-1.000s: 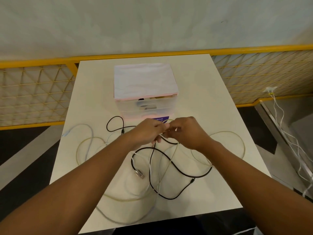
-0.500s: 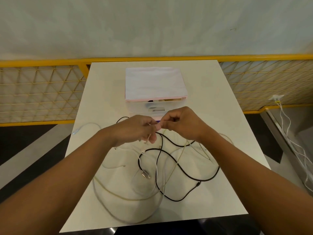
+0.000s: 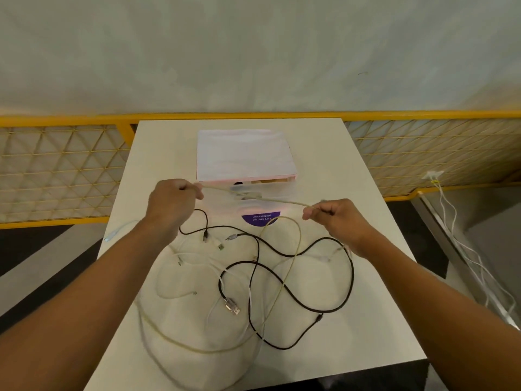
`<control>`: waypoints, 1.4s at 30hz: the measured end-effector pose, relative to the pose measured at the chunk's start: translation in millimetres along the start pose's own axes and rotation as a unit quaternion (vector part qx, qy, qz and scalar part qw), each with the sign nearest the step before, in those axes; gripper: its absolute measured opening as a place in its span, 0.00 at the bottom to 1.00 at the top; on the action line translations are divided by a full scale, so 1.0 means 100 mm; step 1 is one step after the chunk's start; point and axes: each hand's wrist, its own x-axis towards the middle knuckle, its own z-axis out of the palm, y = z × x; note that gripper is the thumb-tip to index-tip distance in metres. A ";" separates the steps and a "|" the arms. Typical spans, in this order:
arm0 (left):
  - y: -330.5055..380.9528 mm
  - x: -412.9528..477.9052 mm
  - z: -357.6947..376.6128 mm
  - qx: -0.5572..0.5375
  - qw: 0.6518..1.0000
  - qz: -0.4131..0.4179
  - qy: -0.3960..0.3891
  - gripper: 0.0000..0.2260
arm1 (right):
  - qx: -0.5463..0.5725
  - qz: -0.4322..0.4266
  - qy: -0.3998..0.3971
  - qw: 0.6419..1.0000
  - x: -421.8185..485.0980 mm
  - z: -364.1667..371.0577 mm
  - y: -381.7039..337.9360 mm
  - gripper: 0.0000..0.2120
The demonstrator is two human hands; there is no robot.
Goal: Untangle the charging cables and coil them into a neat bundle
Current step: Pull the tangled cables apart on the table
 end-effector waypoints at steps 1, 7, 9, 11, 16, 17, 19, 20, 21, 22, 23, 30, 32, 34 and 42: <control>-0.02 0.02 -0.02 -0.007 1.000 -0.007 0.014 0.12 | -0.004 0.001 0.006 1.000 0.00 -0.06 0.02 0.09; -0.07 0.18 -0.17 -0.066 0.994 -0.048 0.072 0.11 | -0.033 0.029 0.051 0.998 0.09 -0.37 0.09 0.10; -0.09 0.21 -0.19 -0.073 0.993 -0.051 0.075 0.09 | -0.059 0.029 0.062 0.996 0.16 -0.44 0.10 0.10; -0.11 0.23 -0.20 -0.078 0.992 -0.059 0.086 0.10 | -0.089 0.023 0.072 0.993 0.24 -0.50 0.07 0.10; -0.13 0.24 -0.28 -0.104 0.984 -0.066 0.127 0.11 | -0.199 0.014 0.108 0.974 0.46 -0.64 0.10 0.11; -0.14 0.24 -0.30 -0.110 0.982 -0.064 0.137 0.11 | -0.227 0.013 0.125 0.966 0.50 -0.65 0.11 0.11; -0.14 0.23 -0.36 -0.120 0.979 -0.064 0.154 0.11 | -0.240 0.039 0.167 0.956 0.51 -0.65 0.07 0.14; -0.14 0.24 -0.38 -0.126 0.977 -0.066 0.162 0.11 | -0.228 0.058 0.187 0.954 0.51 -0.65 0.05 0.16; -0.15 0.25 -0.41 -0.133 0.974 -0.069 0.167 0.11 | -0.208 0.077 0.207 0.953 0.51 -0.65 0.03 0.18; -0.15 0.25 -0.43 -0.139 0.973 -0.071 0.169 0.11 | -0.177 0.094 0.227 0.953 0.51 -0.64 0.00 0.18; -0.14 0.25 -0.44 -0.143 0.973 -0.071 0.167 0.11 | -0.128 0.103 0.244 0.956 0.52 -0.63 -0.02 0.17; -0.15 0.17 -0.28 -0.113 0.984 -0.052 0.125 0.10 | 0.250 0.107 0.214 0.938 0.86 -0.58 -0.34 0.14; -0.14 0.15 -0.21 -0.100 0.989 -0.046 0.104 0.09 | 0.255 0.080 0.232 0.935 0.96 -0.59 -0.48 0.13; -0.13 0.12 -0.14 -0.085 0.992 -0.041 0.088 0.08 | 0.197 0.021 0.270 0.942 1.02 -0.62 -0.61 0.12; -0.04 0.07 0.03 -0.064 0.997 -0.020 0.045 0.10 | -0.070 -0.181 0.279 0.941 1.14 -0.59 -0.84 0.24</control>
